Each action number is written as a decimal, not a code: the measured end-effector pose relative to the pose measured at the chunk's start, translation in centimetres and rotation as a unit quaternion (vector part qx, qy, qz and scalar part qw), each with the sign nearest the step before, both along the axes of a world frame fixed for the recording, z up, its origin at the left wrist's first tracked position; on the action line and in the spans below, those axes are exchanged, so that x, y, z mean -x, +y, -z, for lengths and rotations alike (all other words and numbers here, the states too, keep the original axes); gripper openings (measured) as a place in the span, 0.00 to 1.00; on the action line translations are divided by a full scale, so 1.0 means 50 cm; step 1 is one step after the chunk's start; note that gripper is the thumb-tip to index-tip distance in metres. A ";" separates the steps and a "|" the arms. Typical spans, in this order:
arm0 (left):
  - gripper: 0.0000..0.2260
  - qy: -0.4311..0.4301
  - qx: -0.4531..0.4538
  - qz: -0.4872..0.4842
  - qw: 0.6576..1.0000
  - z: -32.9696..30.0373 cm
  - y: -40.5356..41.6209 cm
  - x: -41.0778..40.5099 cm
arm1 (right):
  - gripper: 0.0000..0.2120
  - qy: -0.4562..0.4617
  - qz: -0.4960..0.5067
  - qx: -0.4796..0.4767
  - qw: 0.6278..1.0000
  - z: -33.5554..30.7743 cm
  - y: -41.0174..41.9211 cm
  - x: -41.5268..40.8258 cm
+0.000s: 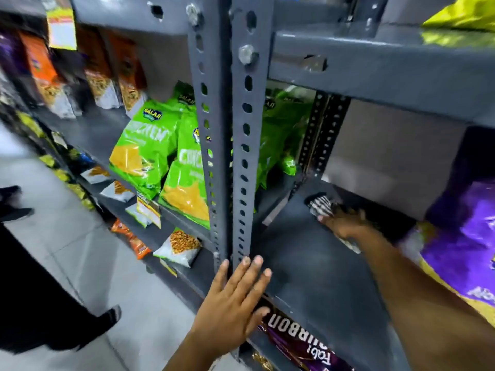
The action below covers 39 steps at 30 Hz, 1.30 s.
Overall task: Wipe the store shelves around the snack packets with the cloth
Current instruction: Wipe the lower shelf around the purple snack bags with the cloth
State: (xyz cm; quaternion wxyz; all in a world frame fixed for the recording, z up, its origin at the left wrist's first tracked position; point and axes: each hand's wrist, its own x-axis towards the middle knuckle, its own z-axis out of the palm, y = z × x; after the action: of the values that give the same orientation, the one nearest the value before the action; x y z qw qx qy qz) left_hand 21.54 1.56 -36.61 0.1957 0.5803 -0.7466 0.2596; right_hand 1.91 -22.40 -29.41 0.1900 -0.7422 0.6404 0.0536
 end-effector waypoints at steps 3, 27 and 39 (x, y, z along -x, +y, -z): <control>0.29 0.053 0.067 -0.046 0.995 -0.023 -0.017 -0.011 | 0.29 -0.061 0.038 0.064 0.995 0.003 -0.008 -0.010; 0.32 0.108 0.109 -0.015 0.988 0.019 -0.112 -0.035 | 0.30 -0.053 0.078 0.038 0.995 0.093 -0.045 0.017; 0.29 0.097 0.031 -0.038 0.994 -0.015 -0.080 -0.038 | 0.34 -0.067 -0.230 0.053 0.969 0.069 0.273 -0.076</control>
State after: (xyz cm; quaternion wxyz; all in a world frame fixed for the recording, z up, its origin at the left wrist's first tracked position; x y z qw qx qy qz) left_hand 23.44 -2.46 -35.86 0.2749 0.6240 -0.6935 0.2326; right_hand 5.70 -8.77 -32.84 0.1751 -0.8807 0.4399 0.0118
